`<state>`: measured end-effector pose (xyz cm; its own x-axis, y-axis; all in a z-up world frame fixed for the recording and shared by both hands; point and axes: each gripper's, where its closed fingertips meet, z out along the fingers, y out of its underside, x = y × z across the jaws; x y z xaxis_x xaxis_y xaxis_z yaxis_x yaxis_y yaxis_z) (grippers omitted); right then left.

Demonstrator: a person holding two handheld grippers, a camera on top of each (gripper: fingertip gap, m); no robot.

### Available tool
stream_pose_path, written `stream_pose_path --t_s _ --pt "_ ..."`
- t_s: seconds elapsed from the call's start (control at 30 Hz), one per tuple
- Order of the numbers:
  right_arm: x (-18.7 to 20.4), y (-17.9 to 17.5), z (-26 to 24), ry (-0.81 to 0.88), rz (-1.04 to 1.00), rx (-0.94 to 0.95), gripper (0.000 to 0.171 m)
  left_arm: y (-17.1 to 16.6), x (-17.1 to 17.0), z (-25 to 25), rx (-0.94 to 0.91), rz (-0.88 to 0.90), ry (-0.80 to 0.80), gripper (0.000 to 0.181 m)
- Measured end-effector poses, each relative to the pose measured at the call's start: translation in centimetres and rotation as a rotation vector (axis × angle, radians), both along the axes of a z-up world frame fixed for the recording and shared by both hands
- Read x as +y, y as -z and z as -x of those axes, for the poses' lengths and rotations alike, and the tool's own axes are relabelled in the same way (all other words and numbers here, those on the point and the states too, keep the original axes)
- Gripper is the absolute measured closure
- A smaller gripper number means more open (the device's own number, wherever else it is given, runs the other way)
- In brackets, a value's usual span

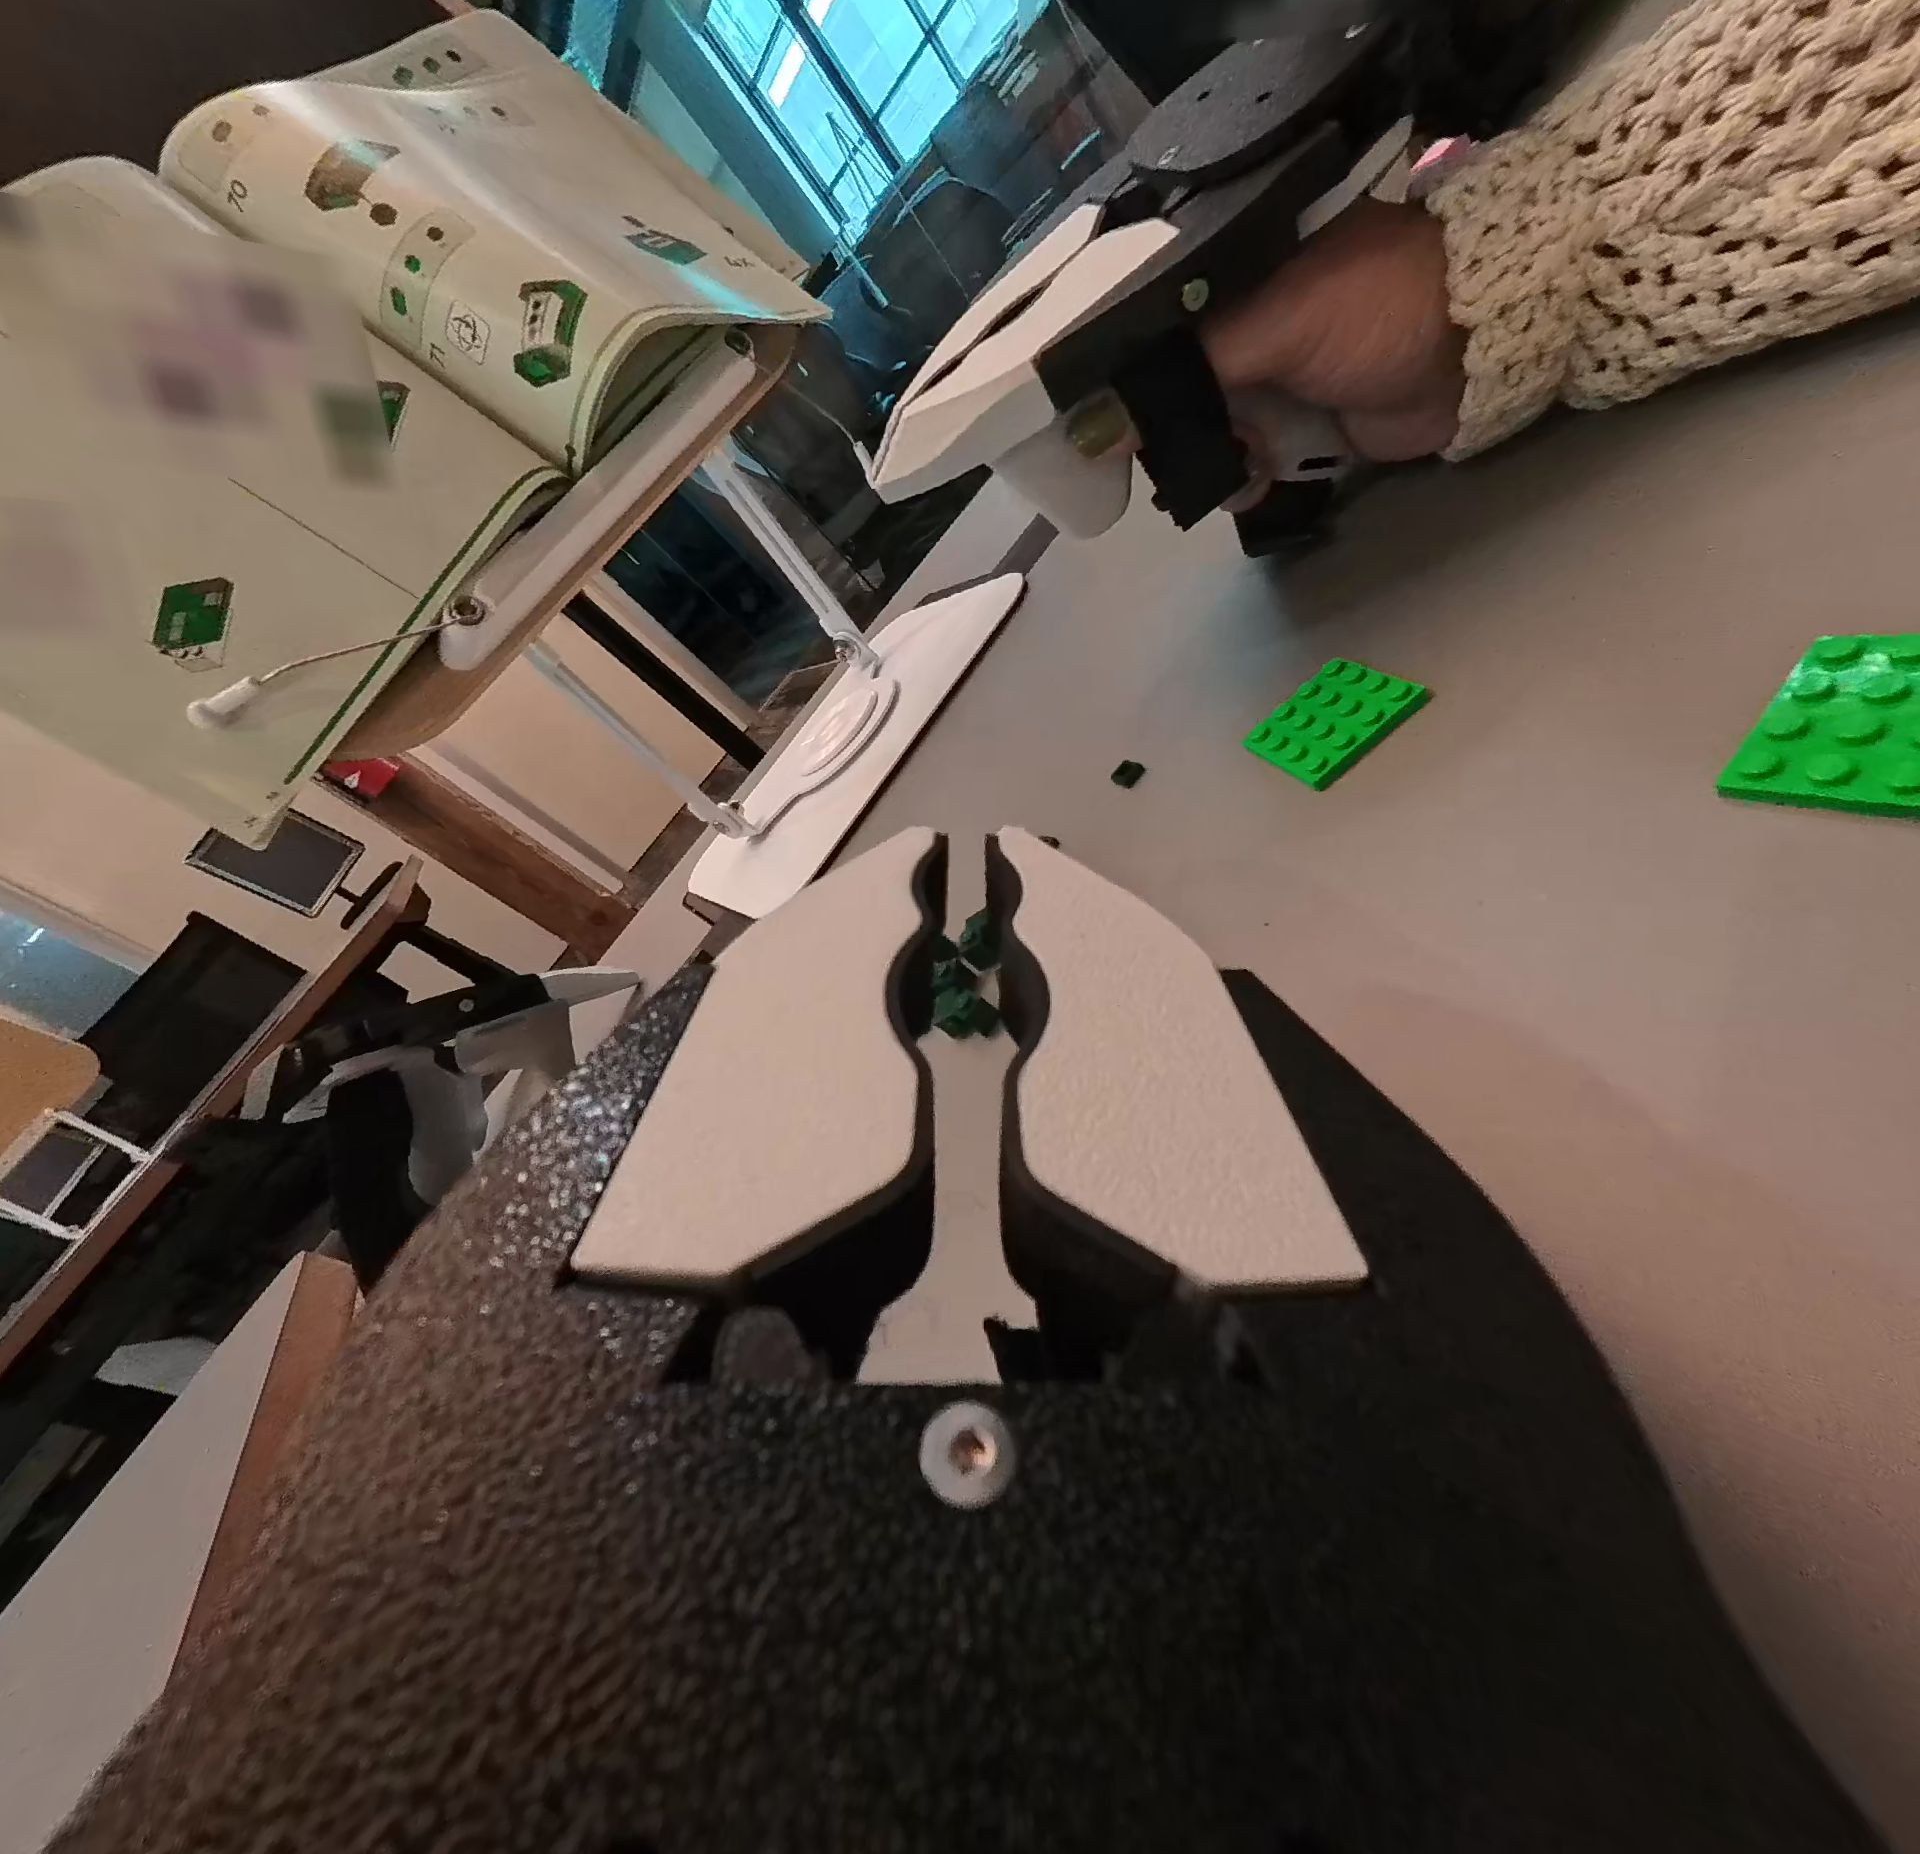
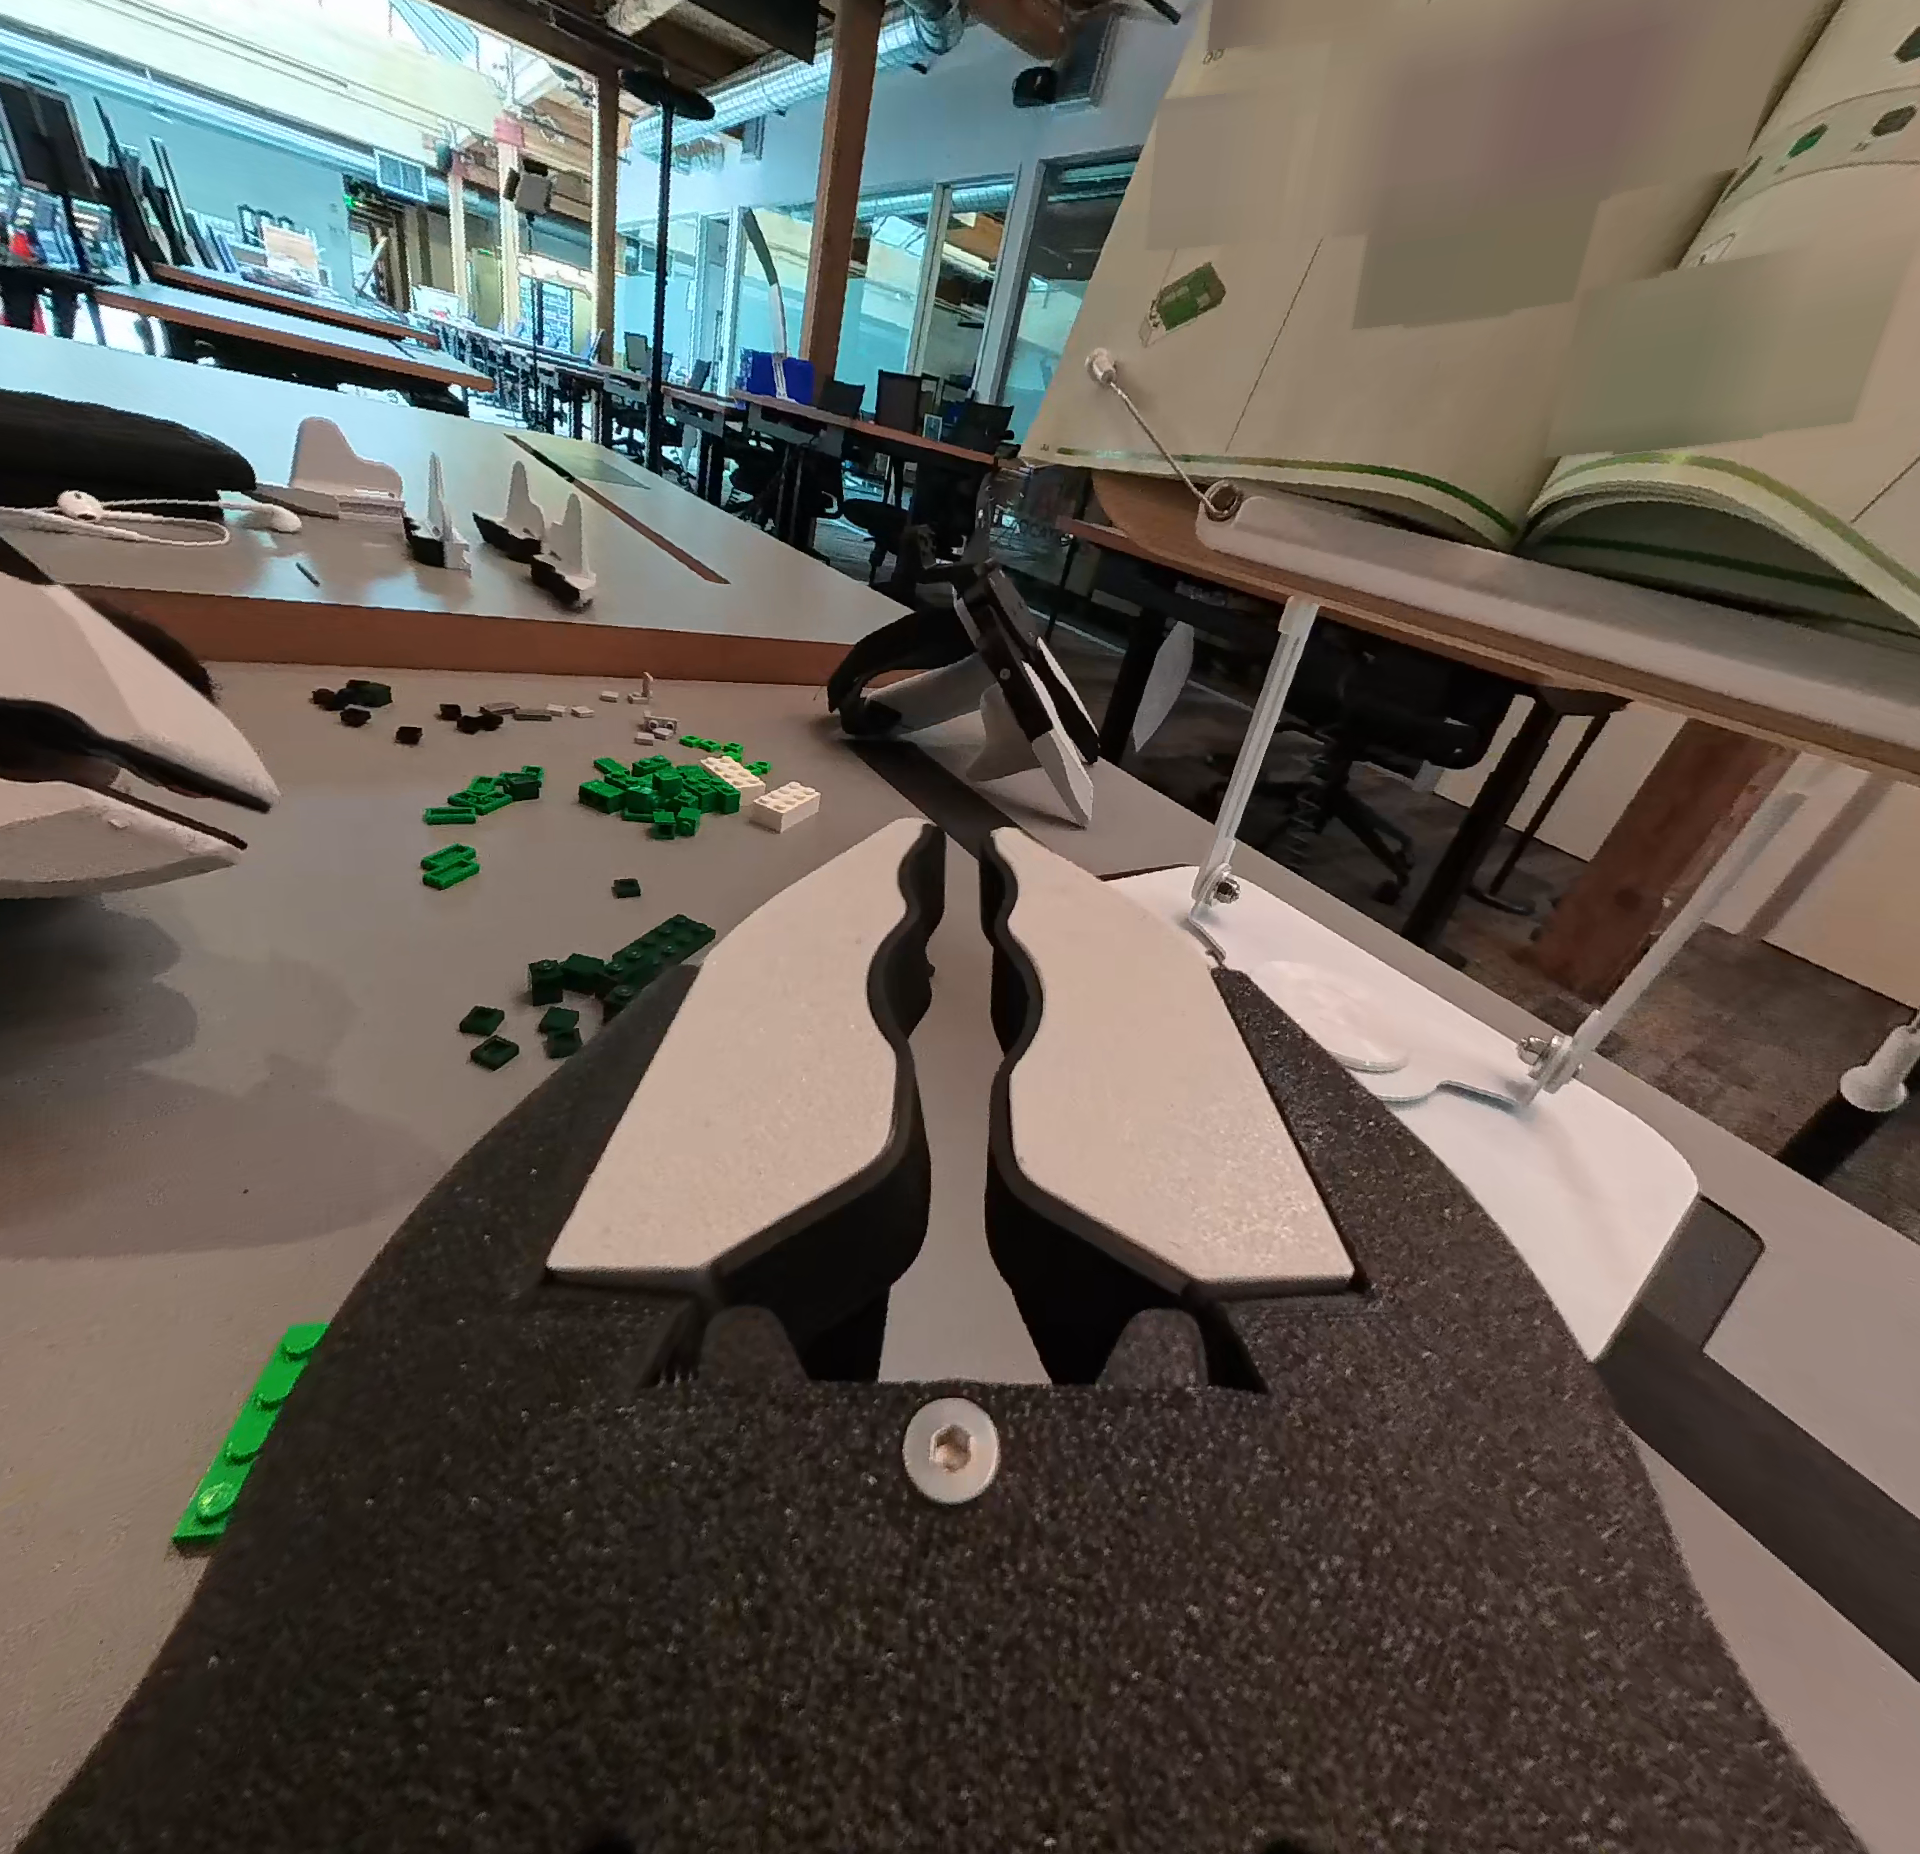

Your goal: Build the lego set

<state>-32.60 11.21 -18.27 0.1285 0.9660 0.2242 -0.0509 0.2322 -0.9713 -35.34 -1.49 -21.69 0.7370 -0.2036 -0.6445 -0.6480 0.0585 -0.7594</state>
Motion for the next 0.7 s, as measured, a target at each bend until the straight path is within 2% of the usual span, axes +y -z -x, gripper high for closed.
stream_pose_path --t_s 0.7 --pt "-0.24 0.34 0.27 -0.001 -0.027 -0.026 0.169 0.22 0.05 -0.07 0.008 0.009 0.002 0.176"
